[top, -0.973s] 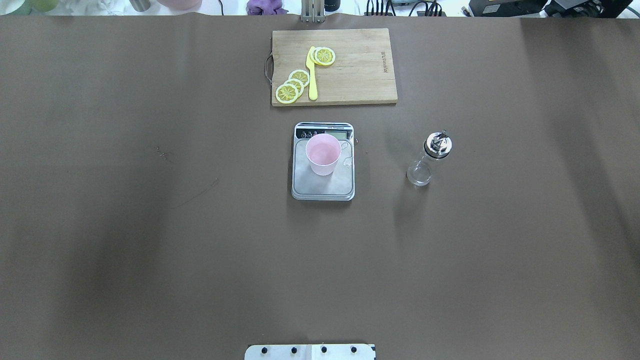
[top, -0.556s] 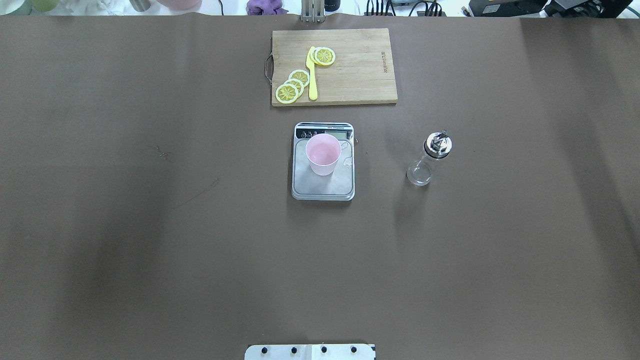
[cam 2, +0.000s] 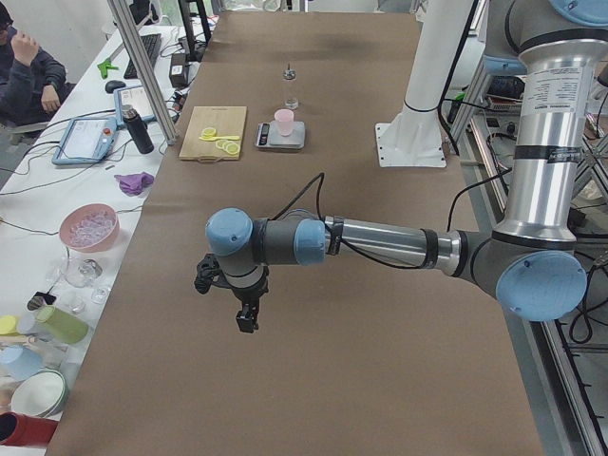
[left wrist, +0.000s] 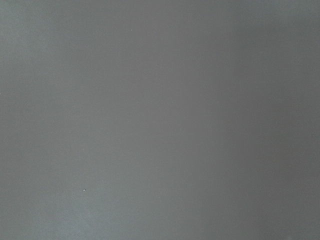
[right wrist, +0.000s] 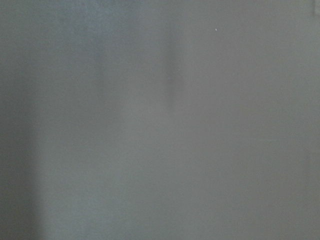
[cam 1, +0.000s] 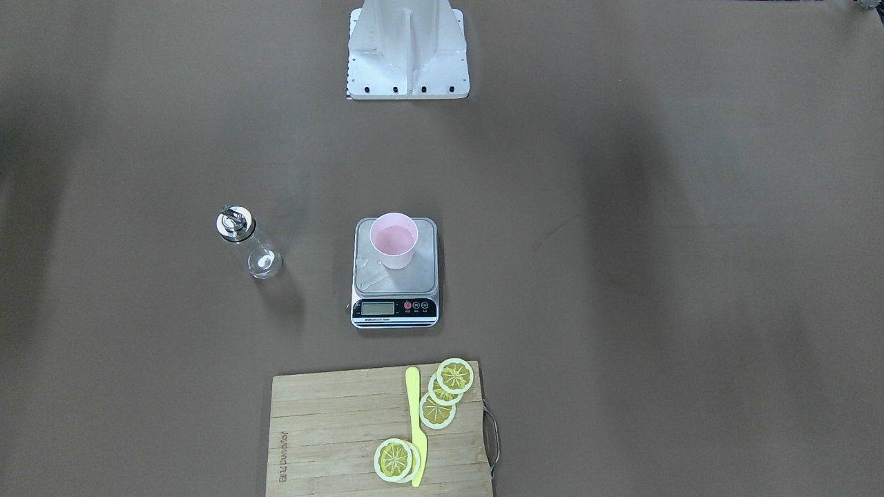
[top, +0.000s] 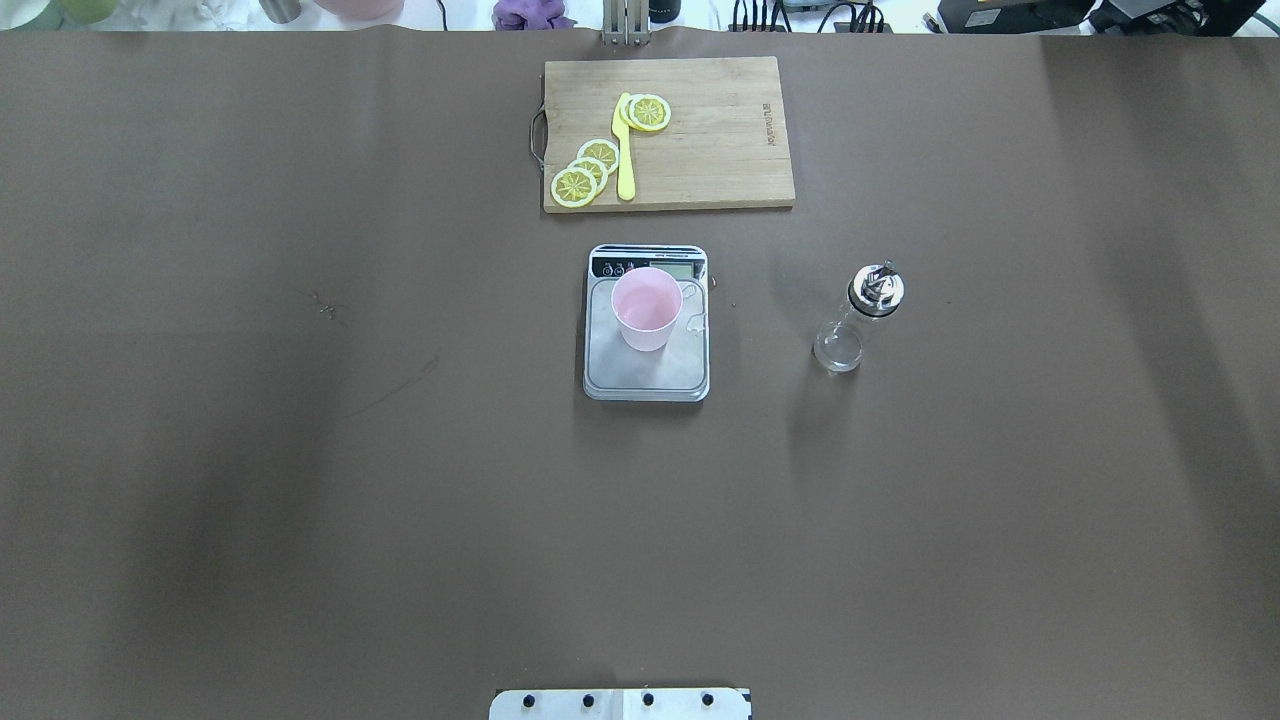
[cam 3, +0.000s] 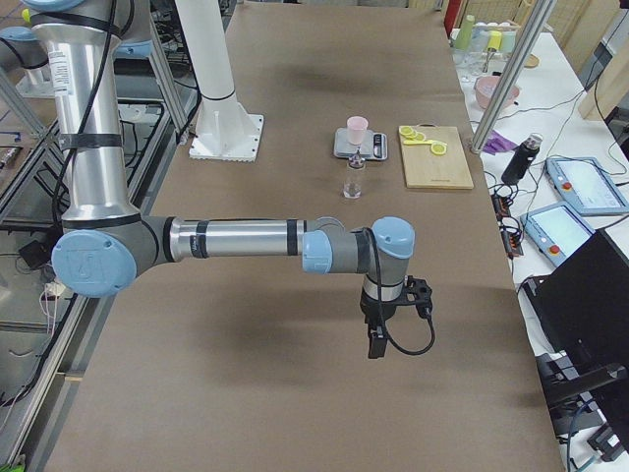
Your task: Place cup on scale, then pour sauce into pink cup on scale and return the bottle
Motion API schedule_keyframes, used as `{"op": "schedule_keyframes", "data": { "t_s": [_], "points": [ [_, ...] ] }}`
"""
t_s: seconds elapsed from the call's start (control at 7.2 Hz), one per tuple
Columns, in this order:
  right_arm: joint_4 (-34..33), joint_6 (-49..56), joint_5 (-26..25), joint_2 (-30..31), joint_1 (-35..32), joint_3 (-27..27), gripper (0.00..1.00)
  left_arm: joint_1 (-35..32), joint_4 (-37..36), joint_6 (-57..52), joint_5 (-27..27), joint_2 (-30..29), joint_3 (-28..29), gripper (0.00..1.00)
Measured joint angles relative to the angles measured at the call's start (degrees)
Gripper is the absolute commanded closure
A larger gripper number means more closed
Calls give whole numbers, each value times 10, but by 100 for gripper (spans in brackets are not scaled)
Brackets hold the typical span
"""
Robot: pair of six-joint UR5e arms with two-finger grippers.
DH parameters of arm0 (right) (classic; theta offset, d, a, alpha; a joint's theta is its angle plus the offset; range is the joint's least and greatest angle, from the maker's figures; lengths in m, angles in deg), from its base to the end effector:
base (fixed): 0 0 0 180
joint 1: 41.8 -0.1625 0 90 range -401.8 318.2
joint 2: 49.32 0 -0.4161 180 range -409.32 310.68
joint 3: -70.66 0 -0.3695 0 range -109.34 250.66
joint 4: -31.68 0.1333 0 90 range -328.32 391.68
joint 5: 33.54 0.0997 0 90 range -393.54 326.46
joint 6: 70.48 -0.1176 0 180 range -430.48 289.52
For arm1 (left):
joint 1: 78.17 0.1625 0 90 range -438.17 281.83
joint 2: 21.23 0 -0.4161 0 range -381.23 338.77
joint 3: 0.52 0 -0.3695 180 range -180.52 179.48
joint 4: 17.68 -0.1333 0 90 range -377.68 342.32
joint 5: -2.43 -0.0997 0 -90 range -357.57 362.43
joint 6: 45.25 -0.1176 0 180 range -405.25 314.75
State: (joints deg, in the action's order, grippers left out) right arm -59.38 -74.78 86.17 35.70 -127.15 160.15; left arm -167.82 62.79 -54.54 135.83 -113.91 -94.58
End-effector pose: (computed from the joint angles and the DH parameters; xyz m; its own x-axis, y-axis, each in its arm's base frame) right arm 0.0334 -0.5145 0.6443 0.8669 -0.0249 0.4978 0.0160 0.9996 0.0222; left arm -0.0496 -0.4821 0.6250 0.7162 0.1326 -0.6851 -0.1233 0.9904 0.0627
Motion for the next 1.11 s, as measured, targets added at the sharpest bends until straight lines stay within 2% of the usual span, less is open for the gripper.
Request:
{"op": "schedule_keyframes", "data": {
  "t_s": [0.14,0.42,0.69,1.11],
  "points": [
    [-6,-9,46,-1,0,5,0,0,0,0,0,1,0,2],
    [-9,-11,93,13,1,17,0,0,0,0,0,3,0,2],
    [-6,-6,102,31,1,44,0,0,0,-1,0,4,0,2],
    [-5,-5,104,34,1,52,0,1,0,-4,-1,4,2,2]
  ]
}}
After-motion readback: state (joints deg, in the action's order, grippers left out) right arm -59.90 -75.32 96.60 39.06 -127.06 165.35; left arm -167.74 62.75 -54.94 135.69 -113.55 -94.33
